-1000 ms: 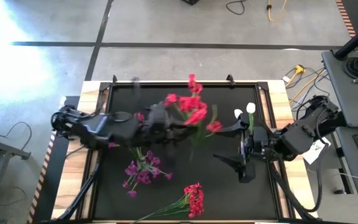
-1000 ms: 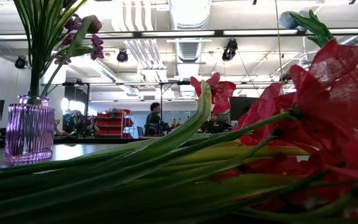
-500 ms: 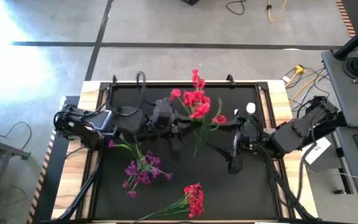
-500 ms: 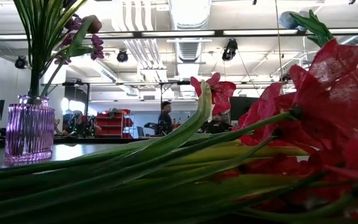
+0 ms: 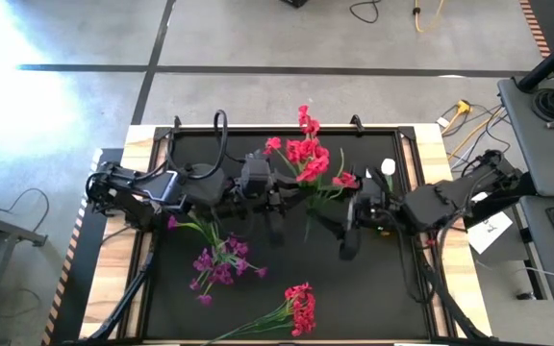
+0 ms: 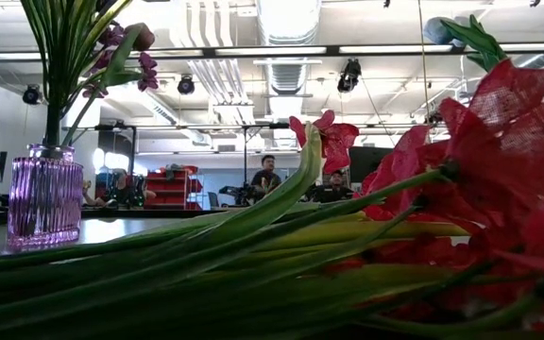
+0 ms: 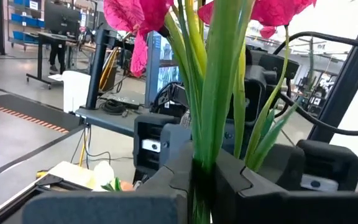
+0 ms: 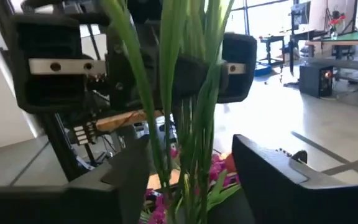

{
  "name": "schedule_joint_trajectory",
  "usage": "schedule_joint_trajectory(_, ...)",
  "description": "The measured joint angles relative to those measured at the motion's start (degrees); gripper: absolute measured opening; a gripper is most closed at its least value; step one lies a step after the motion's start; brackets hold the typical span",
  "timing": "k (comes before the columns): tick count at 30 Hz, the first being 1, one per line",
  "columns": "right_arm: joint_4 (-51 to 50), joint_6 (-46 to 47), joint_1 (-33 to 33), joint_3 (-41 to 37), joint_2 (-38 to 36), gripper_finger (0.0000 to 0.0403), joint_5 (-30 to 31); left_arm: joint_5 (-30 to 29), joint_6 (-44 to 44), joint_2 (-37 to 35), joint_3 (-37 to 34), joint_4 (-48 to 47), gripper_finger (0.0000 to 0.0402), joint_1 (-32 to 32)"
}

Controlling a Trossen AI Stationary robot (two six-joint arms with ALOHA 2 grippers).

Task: Sort flowers into vase by color
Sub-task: Put the left red flower into the yellow flower vase

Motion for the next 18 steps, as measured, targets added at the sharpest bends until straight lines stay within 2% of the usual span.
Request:
schedule_joint_trajectory(13, -0.4, 0.4, -1.9, 0.0, 0.6, 0.0026, -0.5, -0.3, -0.1, 0.0, 0.0, 0.0, 0.0018, 0.1)
schedule_joint_trajectory(18, -0.5, 0.4, -1.9, 0.0, 0.4, 0.0017, -0.5, -0.2, -0.2, 0.1, 0.0, 0.2, 0.0025, 0.1)
